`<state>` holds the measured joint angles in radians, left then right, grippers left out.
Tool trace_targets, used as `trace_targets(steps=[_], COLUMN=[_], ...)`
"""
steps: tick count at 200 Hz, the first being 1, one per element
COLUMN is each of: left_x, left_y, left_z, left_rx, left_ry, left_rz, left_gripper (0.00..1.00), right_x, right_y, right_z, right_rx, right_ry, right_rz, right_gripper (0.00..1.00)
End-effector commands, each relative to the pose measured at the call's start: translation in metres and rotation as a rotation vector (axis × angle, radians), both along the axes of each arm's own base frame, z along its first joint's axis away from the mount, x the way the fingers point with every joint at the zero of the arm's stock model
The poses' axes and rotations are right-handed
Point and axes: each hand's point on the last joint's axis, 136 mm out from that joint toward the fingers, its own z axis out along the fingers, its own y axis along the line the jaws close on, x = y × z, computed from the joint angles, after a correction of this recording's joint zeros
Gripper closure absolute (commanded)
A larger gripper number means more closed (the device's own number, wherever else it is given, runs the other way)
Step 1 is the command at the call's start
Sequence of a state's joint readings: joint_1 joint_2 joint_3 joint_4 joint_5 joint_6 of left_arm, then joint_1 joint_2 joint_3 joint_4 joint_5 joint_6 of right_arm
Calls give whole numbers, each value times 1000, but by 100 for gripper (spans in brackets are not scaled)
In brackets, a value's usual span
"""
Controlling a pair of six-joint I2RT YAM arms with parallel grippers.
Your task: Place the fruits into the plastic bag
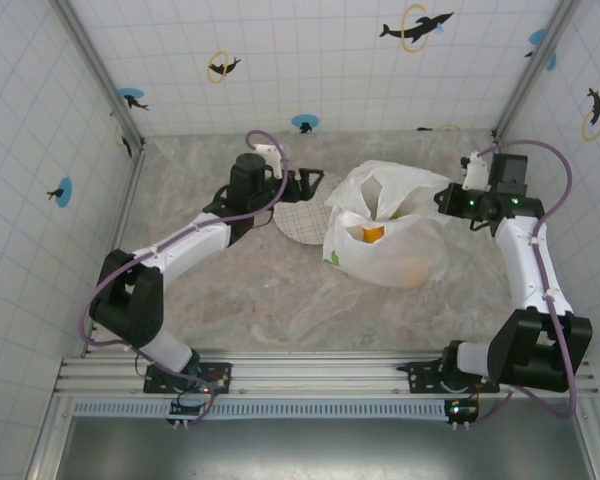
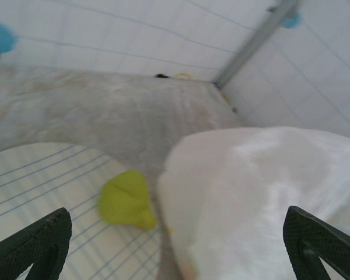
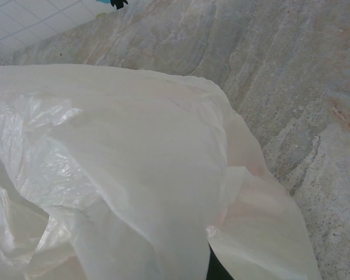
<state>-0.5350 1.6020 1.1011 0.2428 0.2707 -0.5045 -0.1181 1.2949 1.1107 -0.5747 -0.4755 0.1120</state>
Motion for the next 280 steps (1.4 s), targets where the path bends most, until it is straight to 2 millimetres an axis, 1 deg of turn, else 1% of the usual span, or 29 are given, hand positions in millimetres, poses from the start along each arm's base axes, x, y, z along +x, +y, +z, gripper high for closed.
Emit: trace_targets(steps=[1, 8, 13, 24, 41, 58, 75, 118, 131, 141, 169, 181, 193, 202, 203, 205, 210, 245, 264, 280], left_x=[25, 31, 34, 41, 49, 55, 60, 71, 73, 74, 78, 79, 80, 80, 79, 79, 78, 78, 77, 77], left_y=[23, 22, 21, 15, 5, -8, -21, -53, -64, -72, -94, -101, -105, -109, -109, -109, -110, -113, -114, -114], left_z=[-39, -49, -62, -78, -96, -108, -118, -135, -139, -146, -154, -159, -163, -159, -170, -179, -184, -197, -203, -203], left_rx=[16, 48, 75, 96, 98, 72, 67, 22, 11, 11, 2, 10, 21, 25, 35, 44, 52, 84, 95, 97], left_ry=[143, 164, 192, 225, 251, 274, 291, 316, 323, 334, 349, 355, 358, 351, 366, 378, 383, 390, 395, 399], left_rz=[150, 156, 156, 145, 114, 78, 50, -19, -42, -56, -102, -107, -106, -111, -109, -107, -108, -95, -95, -100], left_gripper=[6, 6, 6, 6, 6, 6, 6, 5, 4, 4, 4, 4, 4, 5, 5, 6, 6, 11, 16, 21], right_x=[1, 1, 1, 1, 0, 1, 3, 6, 6, 6, 5, 4, 4, 4, 4, 4, 4, 4, 4, 5], right_y=[1, 1, 1, 0, 0, -1, -1, -1, -1, -1, -1, -1, -1, -1, -1, -1, -1, 0, 1, 1], right_z=[0, 0, 0, 0, -1, -1, -1, -1, -2, -3, -7, -8, -9, -10, -10, -10, -11, -13, -13, -13], right_rx=[10, 8, 7, 5, 2, 3, 8, 9, 7, 5, 4, 3, 2, 3, 3, 3, 3, 11, 12, 14], right_ry=[-6, -8, -10, -12, -8, -1, 5, 20, 23, 28, 40, 42, 43, 45, 46, 46, 47, 50, 51, 50], right_rz=[8, 8, 8, 6, 2, 0, -2, -7, -9, -9, -7, -7, -7, -7, -7, -7, -6, -2, -2, -2], right_gripper=[100, 100, 100, 100, 100, 100, 100, 100, 100, 100, 100, 100, 100, 100, 100, 100, 100, 100, 100, 100])
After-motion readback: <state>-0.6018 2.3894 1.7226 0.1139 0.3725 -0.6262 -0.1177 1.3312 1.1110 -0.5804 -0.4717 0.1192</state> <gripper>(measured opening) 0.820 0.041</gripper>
